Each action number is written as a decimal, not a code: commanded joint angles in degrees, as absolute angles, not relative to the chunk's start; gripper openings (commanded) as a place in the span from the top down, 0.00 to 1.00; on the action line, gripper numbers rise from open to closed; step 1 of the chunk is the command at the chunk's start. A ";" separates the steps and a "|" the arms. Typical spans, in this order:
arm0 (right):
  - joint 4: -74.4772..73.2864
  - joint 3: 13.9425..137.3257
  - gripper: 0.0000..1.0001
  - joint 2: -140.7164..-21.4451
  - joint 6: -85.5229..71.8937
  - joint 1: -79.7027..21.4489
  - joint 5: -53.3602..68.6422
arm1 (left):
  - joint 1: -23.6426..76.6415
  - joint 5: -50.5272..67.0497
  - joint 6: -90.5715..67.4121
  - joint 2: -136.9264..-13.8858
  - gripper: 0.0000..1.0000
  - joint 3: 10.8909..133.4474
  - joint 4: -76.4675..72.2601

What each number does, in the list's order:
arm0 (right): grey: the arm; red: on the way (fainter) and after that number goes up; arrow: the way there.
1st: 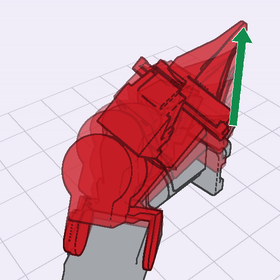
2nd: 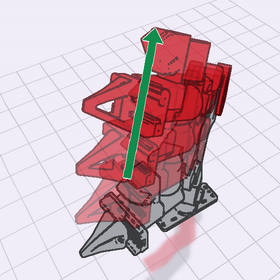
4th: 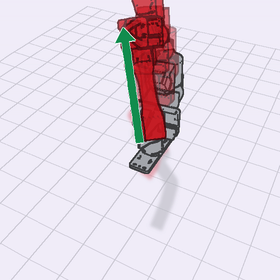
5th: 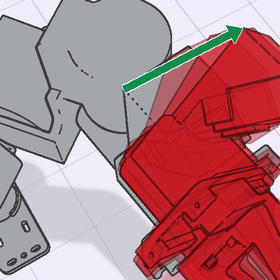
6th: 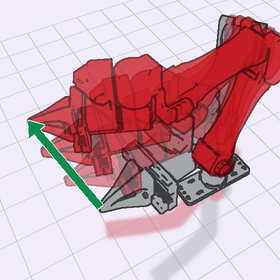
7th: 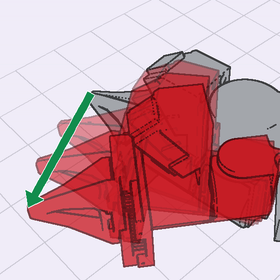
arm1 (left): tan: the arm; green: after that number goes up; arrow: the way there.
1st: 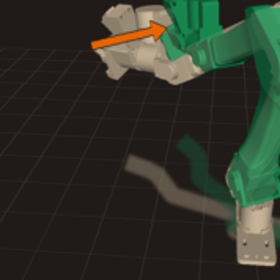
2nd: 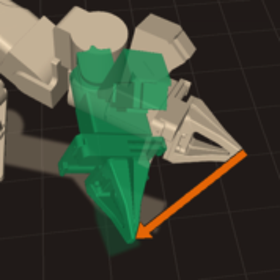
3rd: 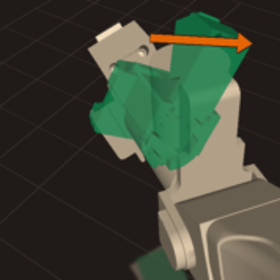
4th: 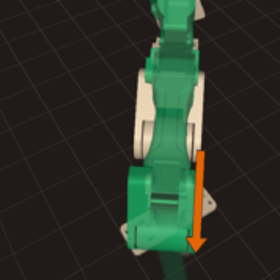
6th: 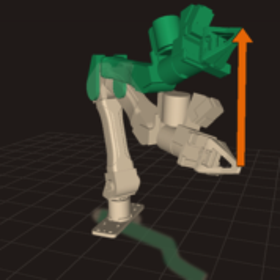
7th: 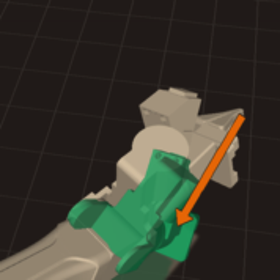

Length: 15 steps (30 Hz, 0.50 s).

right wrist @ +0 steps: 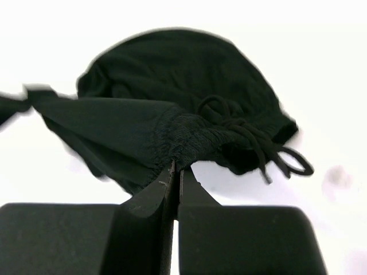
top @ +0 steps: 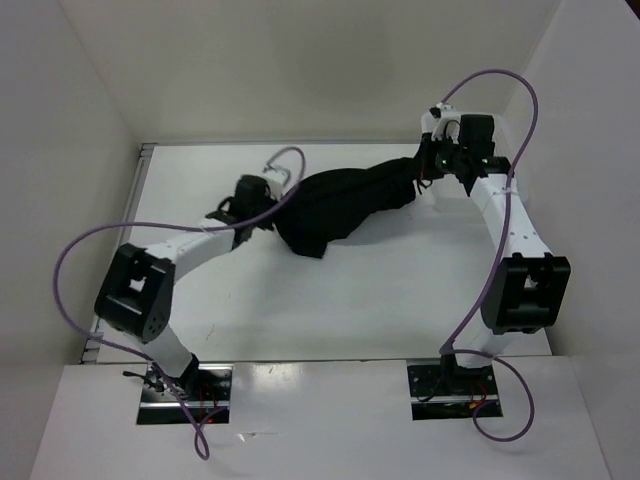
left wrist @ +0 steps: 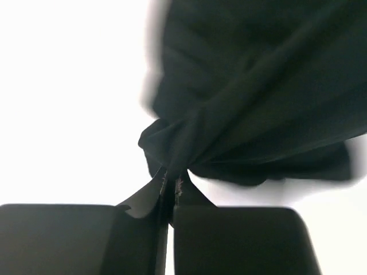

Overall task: Fold and stack the shorts
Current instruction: Flatten the shorts out

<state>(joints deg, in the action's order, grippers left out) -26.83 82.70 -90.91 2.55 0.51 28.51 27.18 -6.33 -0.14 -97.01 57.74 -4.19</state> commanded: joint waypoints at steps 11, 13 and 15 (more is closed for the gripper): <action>-40.48 79.65 1.00 -85.19 28.62 -9.47 31.74 | 21.80 -1.15 0.00 -72.00 1.00 59.95 23.43; -44.71 74.64 1.00 -83.42 33.81 -13.18 29.44 | 23.02 1.39 0.00 -70.06 1.00 57.76 27.83; -47.19 70.78 1.00 -81.66 36.46 -13.18 28.66 | 23.55 2.98 0.00 -67.94 1.00 56.16 30.66</action>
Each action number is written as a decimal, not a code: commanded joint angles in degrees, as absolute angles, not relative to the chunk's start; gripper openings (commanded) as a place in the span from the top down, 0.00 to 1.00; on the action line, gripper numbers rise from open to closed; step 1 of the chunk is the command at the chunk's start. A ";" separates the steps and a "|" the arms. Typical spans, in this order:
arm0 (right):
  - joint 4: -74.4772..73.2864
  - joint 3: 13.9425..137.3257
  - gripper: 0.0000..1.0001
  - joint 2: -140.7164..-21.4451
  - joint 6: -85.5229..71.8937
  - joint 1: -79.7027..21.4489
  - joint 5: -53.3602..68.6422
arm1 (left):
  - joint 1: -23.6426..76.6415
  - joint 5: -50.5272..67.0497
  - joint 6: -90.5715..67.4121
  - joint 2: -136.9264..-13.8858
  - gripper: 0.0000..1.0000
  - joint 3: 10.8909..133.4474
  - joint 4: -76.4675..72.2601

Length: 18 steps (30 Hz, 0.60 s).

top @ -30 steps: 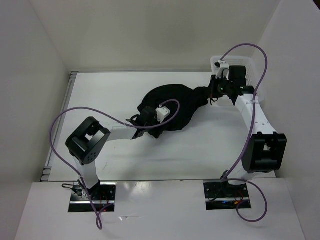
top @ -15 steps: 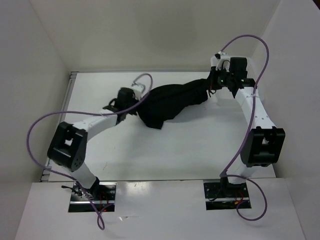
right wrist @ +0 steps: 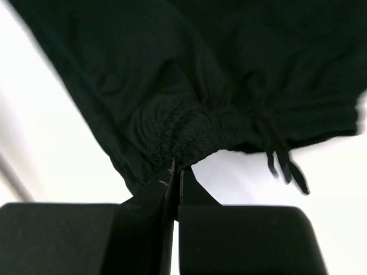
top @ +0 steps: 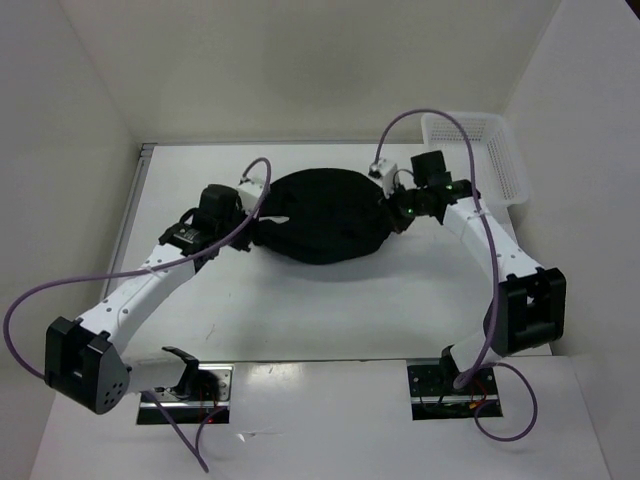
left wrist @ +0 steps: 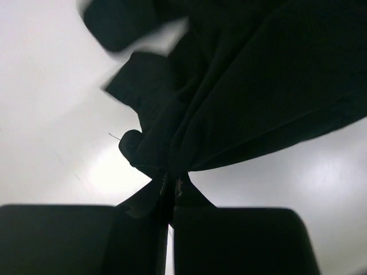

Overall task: Fold and stack the shorts
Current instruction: Flatten the shorts out

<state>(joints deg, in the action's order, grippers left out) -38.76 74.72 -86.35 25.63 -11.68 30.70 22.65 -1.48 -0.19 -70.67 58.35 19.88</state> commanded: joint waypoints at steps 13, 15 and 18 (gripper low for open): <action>-62.23 58.89 0.89 -82.45 56.60 -17.39 7.74 | 24.70 6.31 0.00 -63.90 0.26 49.66 52.43; -62.23 58.18 0.62 -82.44 56.60 -18.54 7.03 | 24.70 9.48 0.00 -63.90 0.18 50.18 54.66; -62.23 58.18 0.39 -82.44 56.07 -18.54 5.98 | 24.70 8.54 0.00 -63.90 0.12 50.19 48.74</action>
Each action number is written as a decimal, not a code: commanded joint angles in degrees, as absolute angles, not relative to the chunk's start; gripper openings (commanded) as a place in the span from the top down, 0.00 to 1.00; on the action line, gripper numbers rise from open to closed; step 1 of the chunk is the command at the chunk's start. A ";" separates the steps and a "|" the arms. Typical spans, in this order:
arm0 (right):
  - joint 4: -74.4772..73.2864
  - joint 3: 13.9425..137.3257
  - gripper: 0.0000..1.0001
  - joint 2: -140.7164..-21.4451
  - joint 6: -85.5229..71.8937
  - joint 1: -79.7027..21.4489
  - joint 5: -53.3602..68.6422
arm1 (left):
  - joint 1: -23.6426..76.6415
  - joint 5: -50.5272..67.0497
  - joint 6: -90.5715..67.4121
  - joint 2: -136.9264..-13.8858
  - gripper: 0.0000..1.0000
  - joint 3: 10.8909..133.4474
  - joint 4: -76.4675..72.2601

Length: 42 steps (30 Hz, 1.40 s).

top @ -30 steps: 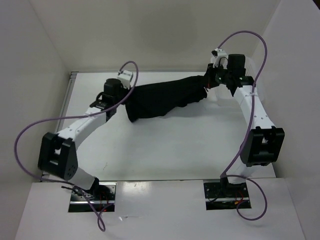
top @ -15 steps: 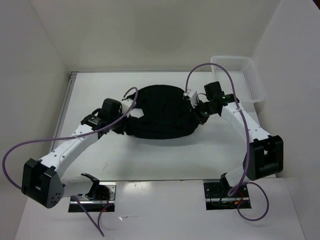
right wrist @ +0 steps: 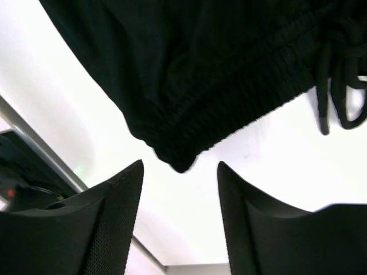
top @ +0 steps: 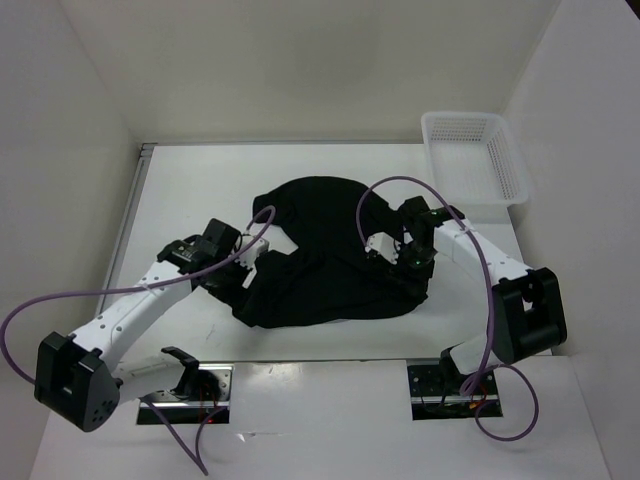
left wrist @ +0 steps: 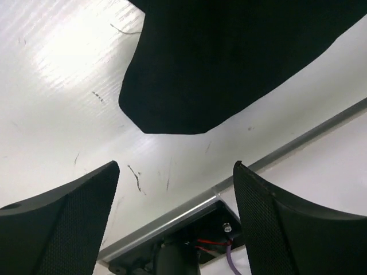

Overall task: Fold and stack the shorts
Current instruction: Flatten the shorts out

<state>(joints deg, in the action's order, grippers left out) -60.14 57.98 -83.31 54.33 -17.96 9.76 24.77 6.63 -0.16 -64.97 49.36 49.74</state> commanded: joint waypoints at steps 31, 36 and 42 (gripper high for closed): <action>-40.79 43.95 0.41 -79.54 52.11 -18.54 4.83 | 21.09 6.94 0.00 -97.65 0.41 53.17 8.70; -40.08 41.93 0.46 -79.02 52.12 -18.54 4.22 | 21.09 9.40 0.00 -97.65 0.71 53.17 8.70; -40.08 40.87 0.82 -78.49 52.73 -18.54 4.05 | 21.09 1.17 0.00 -97.12 1.00 52.65 6.60</action>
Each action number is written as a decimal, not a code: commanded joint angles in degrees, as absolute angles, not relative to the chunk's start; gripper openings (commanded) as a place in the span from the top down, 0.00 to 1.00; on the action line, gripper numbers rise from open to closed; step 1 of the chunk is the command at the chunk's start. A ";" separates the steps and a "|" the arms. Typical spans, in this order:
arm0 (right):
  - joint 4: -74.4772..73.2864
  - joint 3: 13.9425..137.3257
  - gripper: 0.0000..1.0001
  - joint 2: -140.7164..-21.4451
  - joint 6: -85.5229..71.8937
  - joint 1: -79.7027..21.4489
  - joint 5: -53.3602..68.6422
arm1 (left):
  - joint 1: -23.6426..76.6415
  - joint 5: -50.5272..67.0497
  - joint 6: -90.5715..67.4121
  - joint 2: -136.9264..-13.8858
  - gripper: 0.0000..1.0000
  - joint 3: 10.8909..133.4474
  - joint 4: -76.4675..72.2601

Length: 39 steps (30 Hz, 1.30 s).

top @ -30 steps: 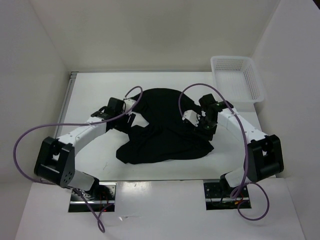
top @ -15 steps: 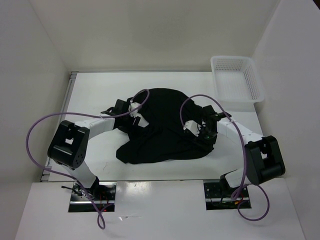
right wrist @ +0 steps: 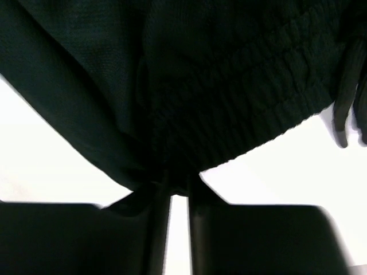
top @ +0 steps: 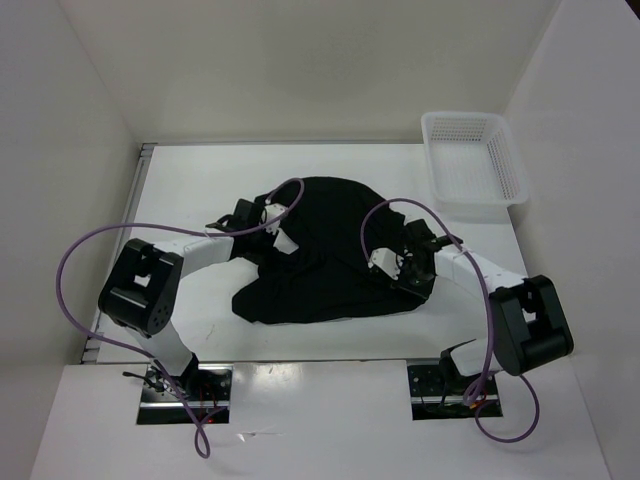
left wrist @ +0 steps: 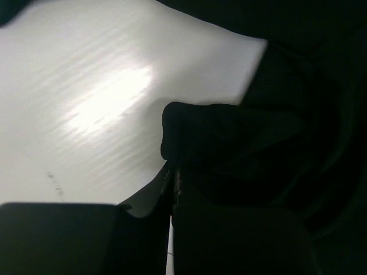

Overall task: Fold and stack the shorts
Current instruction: Flatten the shorts out

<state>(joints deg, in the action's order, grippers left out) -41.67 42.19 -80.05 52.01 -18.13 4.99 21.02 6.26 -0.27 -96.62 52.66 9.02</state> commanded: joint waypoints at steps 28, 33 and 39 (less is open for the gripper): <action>-38.75 55.72 0.33 -77.96 46.23 -18.54 4.04 | 15.91 -5.29 0.00 -80.68 0.29 55.64 32.37; -43.57 56.17 0.37 -76.65 52.09 -18.54 3.52 | 15.91 1.66 0.00 -82.44 0.28 52.30 35.87; -47.46 50.63 0.37 -70.50 58.70 -24.68 2.37 | 17.05 0.53 0.00 -83.06 0.25 50.45 33.31</action>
<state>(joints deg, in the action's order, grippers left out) -43.38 52.60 -75.11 53.65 -21.23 2.98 16.38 -0.75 -0.19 -83.20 51.07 33.08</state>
